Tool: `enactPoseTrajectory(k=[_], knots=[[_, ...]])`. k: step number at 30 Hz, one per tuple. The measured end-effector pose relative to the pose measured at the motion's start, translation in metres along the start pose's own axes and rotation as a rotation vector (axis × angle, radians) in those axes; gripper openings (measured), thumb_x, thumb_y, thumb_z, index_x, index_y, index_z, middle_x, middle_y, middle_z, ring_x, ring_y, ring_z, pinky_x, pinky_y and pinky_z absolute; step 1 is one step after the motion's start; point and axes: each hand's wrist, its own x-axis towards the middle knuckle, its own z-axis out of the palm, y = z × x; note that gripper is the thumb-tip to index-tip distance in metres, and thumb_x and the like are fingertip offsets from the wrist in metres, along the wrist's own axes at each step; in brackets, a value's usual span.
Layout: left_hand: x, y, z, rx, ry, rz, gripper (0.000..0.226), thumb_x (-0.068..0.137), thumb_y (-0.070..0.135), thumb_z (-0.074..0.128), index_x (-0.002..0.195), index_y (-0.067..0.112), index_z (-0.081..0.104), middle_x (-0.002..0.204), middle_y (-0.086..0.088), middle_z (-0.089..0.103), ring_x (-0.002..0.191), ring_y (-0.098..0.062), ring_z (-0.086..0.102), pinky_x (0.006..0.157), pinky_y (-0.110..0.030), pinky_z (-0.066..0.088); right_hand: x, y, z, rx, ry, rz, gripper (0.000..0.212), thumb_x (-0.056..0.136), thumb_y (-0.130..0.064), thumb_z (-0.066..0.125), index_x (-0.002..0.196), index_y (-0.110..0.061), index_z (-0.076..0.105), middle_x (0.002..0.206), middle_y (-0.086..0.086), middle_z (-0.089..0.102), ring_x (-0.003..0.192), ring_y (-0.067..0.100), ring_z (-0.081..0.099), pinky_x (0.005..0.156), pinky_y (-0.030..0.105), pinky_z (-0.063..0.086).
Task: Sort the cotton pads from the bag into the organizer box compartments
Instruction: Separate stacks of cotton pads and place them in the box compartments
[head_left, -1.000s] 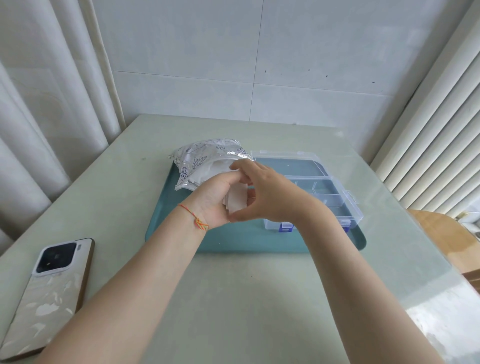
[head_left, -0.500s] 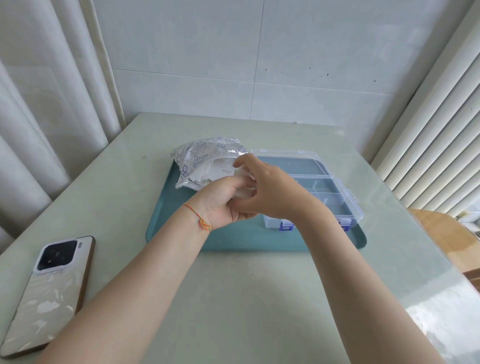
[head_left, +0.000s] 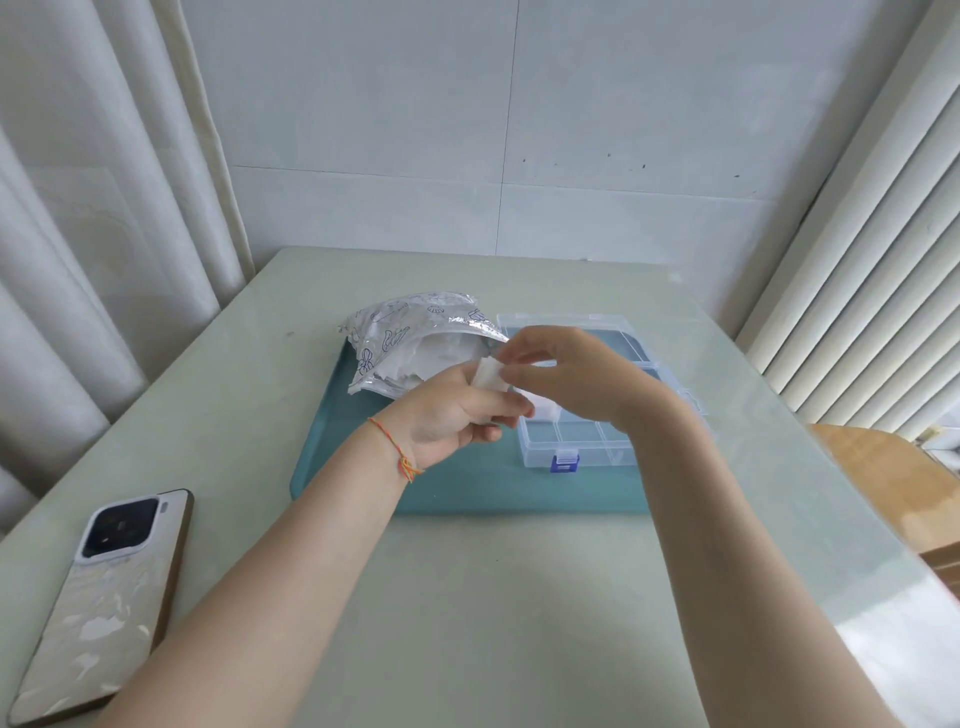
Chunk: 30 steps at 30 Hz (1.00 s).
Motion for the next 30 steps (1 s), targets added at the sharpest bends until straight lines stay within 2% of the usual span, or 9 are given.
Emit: enactPoseTrajectory(k=[3,6,10,12,15,18,22,26,30], knots=[[0.002,0.001,0.009,-0.035,0.047,-0.004,0.023,0.081,0.008,0.065,0.103,0.016,0.064,0.088,-0.009,0.068,0.08,-0.021,0.065,0.06,-0.023,0.049,0.0,0.003,-0.003,0.027,0.018,0.025,0.006,0.093,-0.025,0.063,0.095,-0.021,0.067,0.099,-0.008,0.069,0.092,0.008,0.062,0.078,0.022,0.045],[0.008,0.001,0.016,-0.02,0.166,0.011,0.013,0.097,0.007,0.05,0.105,0.009,0.059,0.094,-0.013,0.066,0.086,-0.026,0.065,0.063,-0.032,0.057,0.0,0.01,-0.014,-0.018,0.104,0.074,0.006,0.092,-0.022,0.061,0.092,-0.018,0.065,0.088,-0.004,0.066,0.074,0.013,0.056,0.07,0.027,0.046],[0.02,0.0,0.021,0.095,0.412,0.091,0.003,0.092,0.008,0.061,0.091,0.01,0.063,0.091,-0.011,0.07,0.077,-0.019,0.066,0.059,-0.029,0.053,-0.001,0.022,-0.022,0.239,0.164,0.107,0.013,0.089,-0.01,0.065,0.101,-0.007,0.06,0.085,0.009,0.072,0.068,0.015,0.066,0.064,0.026,0.056],[0.026,0.001,0.025,0.055,0.454,0.116,0.001,0.09,0.009,0.065,0.089,0.01,0.065,0.087,-0.01,0.072,0.071,-0.019,0.066,0.055,-0.026,0.051,0.0,0.027,-0.022,0.375,0.179,0.112,0.023,0.087,-0.003,0.066,0.104,-0.007,0.052,0.081,0.008,0.068,0.067,0.018,0.067,0.065,0.03,0.057],[0.031,-0.001,0.026,0.106,0.469,0.098,0.006,0.09,0.013,0.065,0.092,0.008,0.068,0.08,-0.007,0.069,0.06,-0.017,0.064,0.05,-0.024,0.05,0.008,0.038,-0.019,0.389,0.298,0.146,0.025,0.085,0.002,0.065,0.092,-0.013,0.046,0.075,0.006,0.065,0.061,0.018,0.064,0.062,0.032,0.056],[0.035,-0.012,0.019,0.403,0.543,0.075,0.007,0.087,0.015,0.063,0.087,0.009,0.068,0.07,-0.001,0.068,0.05,-0.015,0.061,0.046,-0.022,0.045,0.017,0.054,-0.018,0.283,0.396,0.208,0.023,0.086,0.002,0.061,0.08,-0.015,0.047,0.071,0.007,0.062,0.058,0.021,0.062,0.064,0.038,0.054],[0.04,-0.018,0.012,0.674,0.55,0.067,0.004,0.081,0.017,0.064,0.079,0.019,0.066,0.068,0.004,0.069,0.047,-0.015,0.063,0.051,-0.022,0.045,0.031,0.062,-0.013,0.179,0.27,0.264,0.018,0.088,0.003,0.06,0.08,-0.013,0.056,0.073,0.01,0.064,0.061,0.019,0.06,0.065,0.033,0.055],[0.046,-0.018,0.01,0.719,0.512,0.053,0.009,0.081,0.014,0.064,0.078,0.023,0.065,0.072,0.002,0.068,0.054,-0.019,0.069,0.055,-0.024,0.049,0.042,0.063,-0.006,0.07,0.144,0.296,0.013,0.089,-0.001,0.056,0.091,-0.011,0.063,0.076,0.008,0.067,0.07,0.02,0.06,0.077,0.035,0.054],[0.049,-0.02,0.007,0.727,0.496,0.061,0.014,0.082,0.012,0.062,0.079,0.026,0.063,0.076,0.0,0.068,0.055,-0.019,0.07,0.054,-0.024,0.048,0.047,0.063,-0.001,-0.038,0.087,0.322,0.017,0.088,-0.002,0.058,0.1,-0.008,0.069,0.075,0.006,0.065,0.067,0.015,0.057,0.069,0.027,0.05]])
